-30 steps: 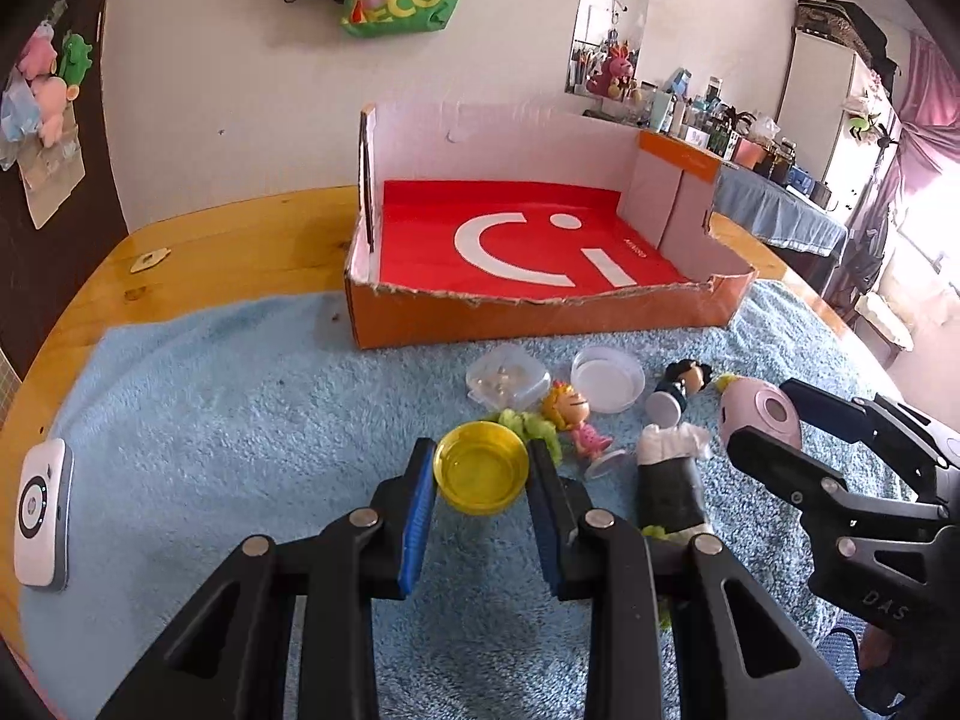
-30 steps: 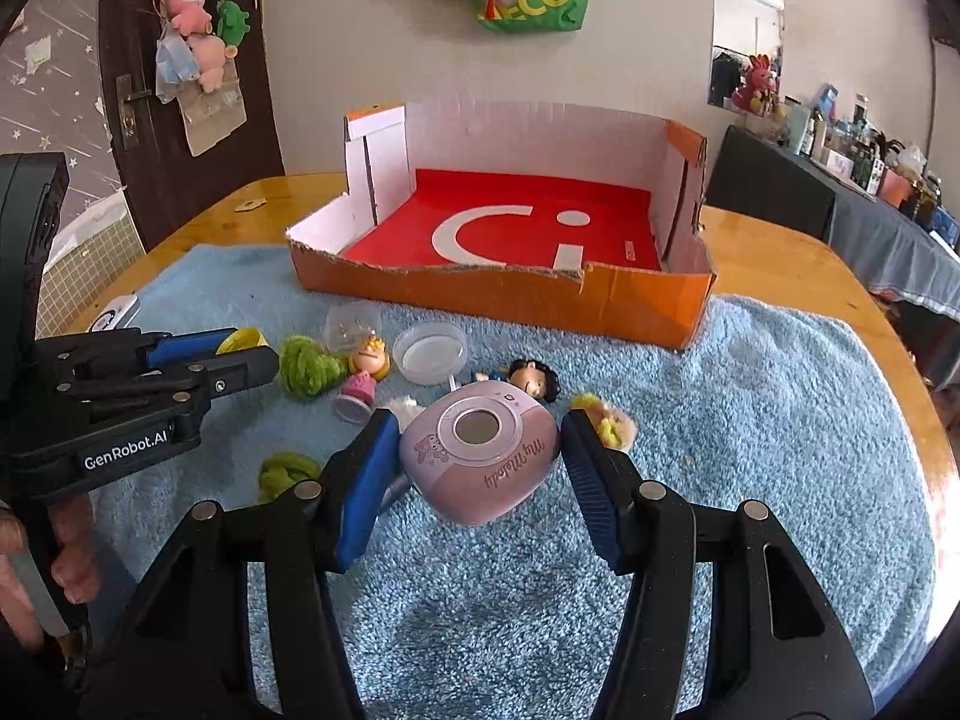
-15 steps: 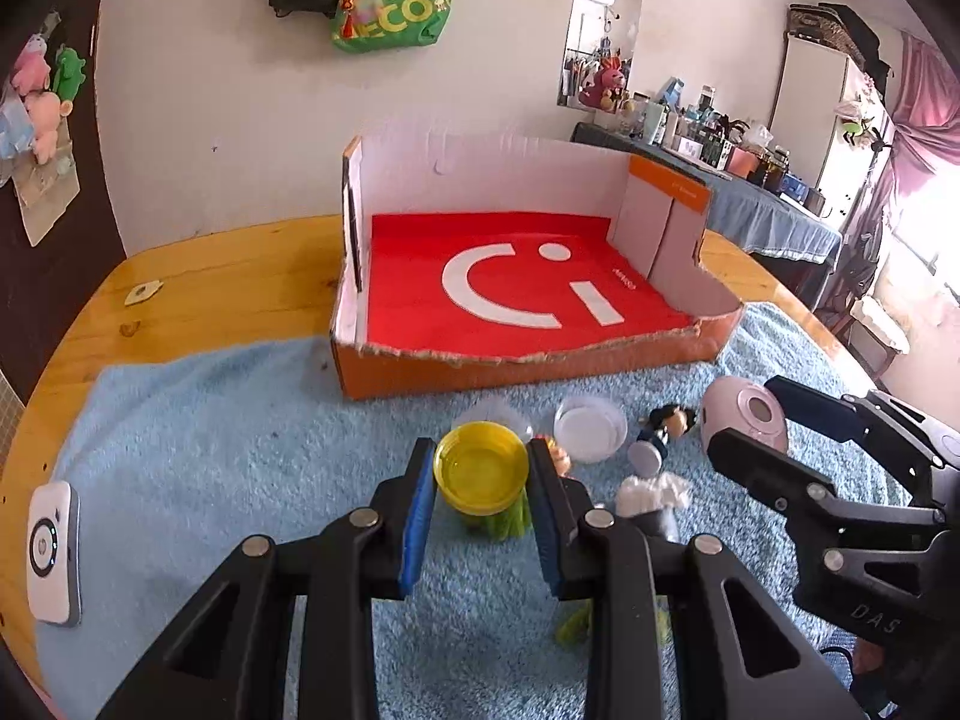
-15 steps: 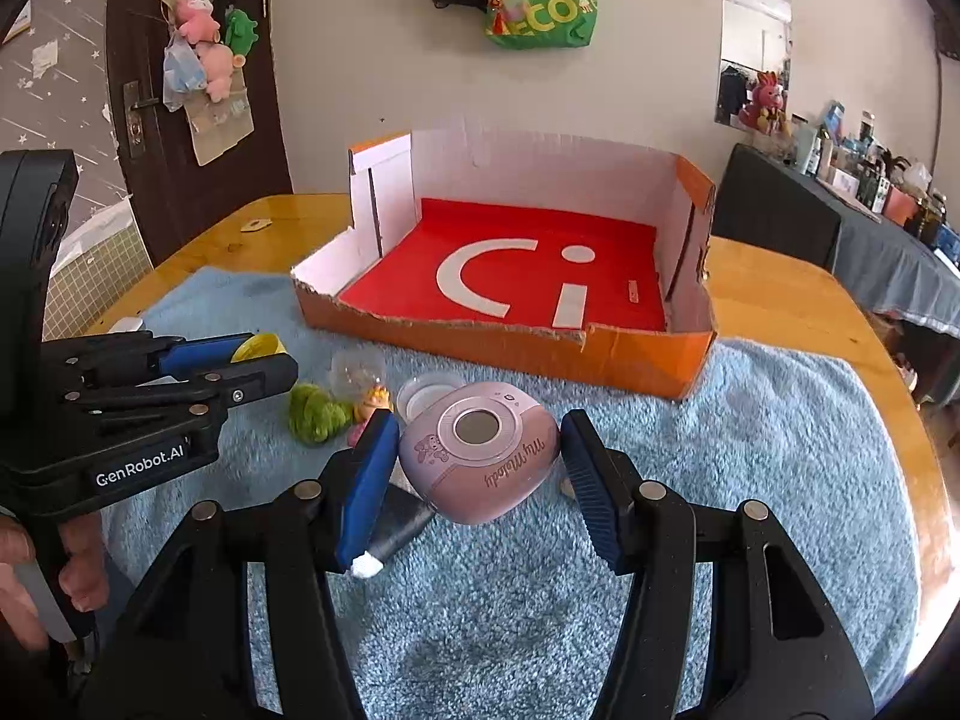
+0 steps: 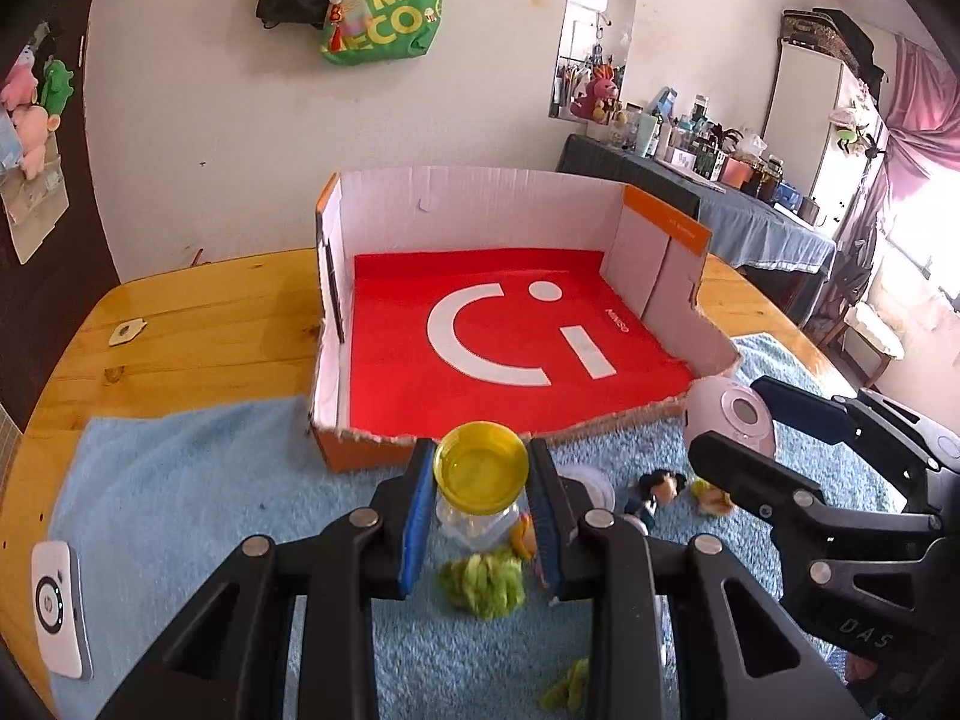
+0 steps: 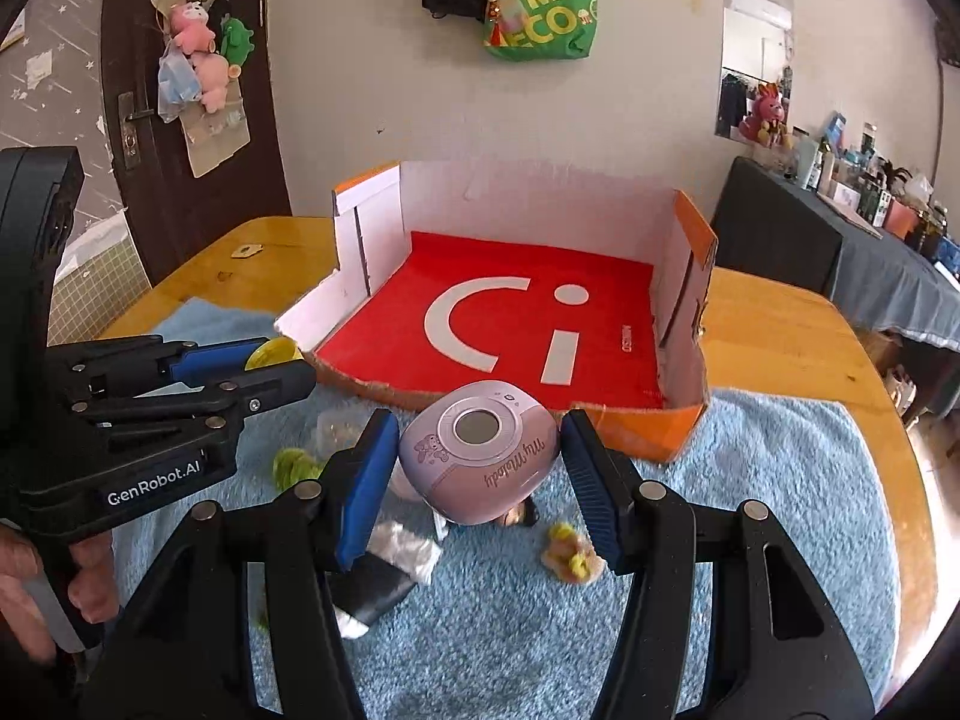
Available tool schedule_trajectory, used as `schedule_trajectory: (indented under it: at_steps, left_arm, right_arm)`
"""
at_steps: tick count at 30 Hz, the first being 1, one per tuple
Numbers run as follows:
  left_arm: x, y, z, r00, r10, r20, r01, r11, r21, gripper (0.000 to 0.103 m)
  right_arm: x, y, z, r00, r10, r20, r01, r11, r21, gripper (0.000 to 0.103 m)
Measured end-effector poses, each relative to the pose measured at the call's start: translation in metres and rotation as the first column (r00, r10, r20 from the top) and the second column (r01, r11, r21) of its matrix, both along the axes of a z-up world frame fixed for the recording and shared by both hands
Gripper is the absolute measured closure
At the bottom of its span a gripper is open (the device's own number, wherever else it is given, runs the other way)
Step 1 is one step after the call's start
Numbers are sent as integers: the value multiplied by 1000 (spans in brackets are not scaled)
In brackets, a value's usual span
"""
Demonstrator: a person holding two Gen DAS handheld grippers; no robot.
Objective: Organize objects
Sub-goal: 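Lift both held objects and carry them over the red-lined box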
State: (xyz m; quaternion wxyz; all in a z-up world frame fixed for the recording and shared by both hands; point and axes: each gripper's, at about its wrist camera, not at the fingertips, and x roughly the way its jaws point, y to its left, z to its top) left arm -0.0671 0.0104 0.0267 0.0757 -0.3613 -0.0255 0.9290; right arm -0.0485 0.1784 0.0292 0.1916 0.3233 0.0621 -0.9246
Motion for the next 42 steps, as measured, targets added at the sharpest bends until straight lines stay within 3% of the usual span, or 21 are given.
schedule_trajectory:
  at_steps: [25,42]
  left_arm:
    - [-68,-1,17,1000,10,8,-10,1000,-29,72]
    - [-137,-3,7,996,34,88,-34,999,-4,72]
  right_arm:
    - [-67,-7,24,999,27,19,-27,999,-26,48]
    - [-136,-1,17,995,-8,102,12,999,-42,48]
